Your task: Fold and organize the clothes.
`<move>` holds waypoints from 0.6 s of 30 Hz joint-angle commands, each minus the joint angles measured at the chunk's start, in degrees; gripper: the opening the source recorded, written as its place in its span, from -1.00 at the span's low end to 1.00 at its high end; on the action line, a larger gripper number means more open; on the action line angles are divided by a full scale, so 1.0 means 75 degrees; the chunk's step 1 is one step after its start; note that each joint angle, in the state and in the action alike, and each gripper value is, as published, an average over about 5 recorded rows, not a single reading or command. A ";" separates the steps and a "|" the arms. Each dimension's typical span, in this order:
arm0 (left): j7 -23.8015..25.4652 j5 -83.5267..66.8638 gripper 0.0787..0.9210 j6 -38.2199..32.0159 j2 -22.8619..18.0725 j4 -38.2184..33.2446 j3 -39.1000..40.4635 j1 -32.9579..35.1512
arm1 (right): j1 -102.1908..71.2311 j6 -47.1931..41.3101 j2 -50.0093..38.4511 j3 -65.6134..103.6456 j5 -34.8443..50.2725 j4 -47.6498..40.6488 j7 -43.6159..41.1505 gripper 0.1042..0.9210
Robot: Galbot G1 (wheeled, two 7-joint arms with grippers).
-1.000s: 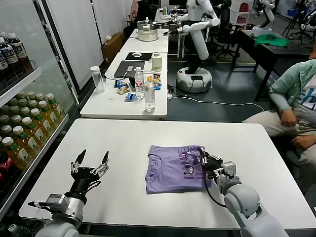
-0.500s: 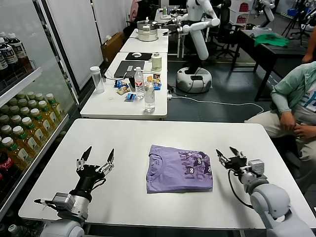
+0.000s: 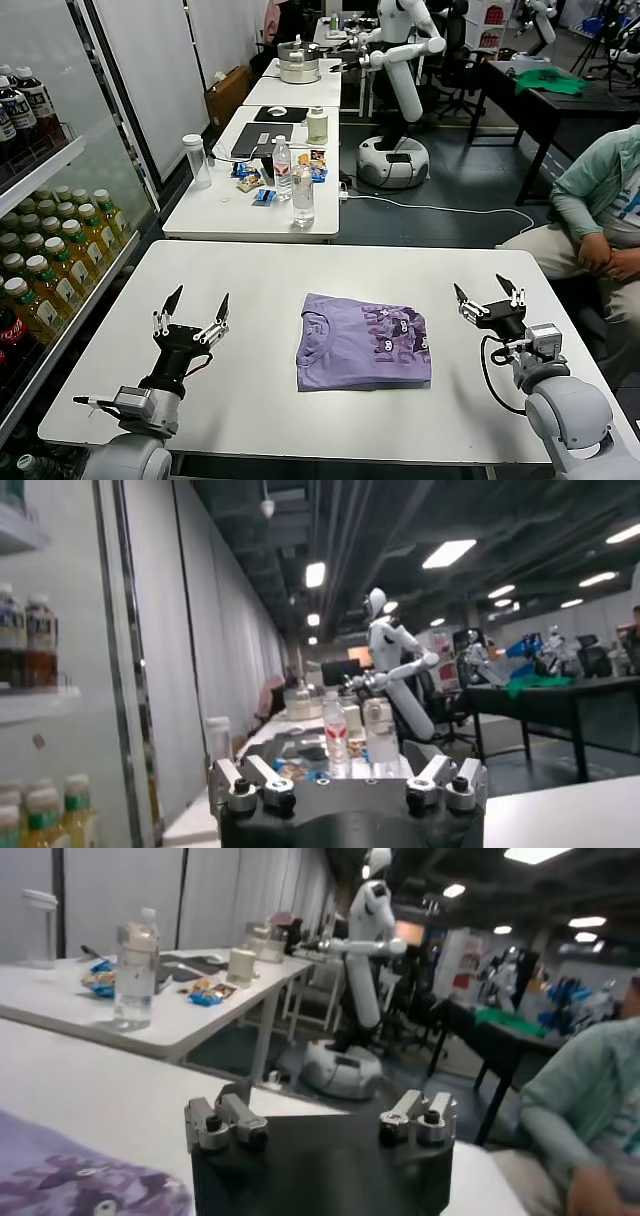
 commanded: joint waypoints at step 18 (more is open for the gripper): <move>0.0563 0.0739 0.77 -0.0685 -0.0063 0.1165 0.0217 -0.1243 | -0.0141 0.0973 -0.0102 0.0510 -0.1113 -0.0419 -0.0009 0.76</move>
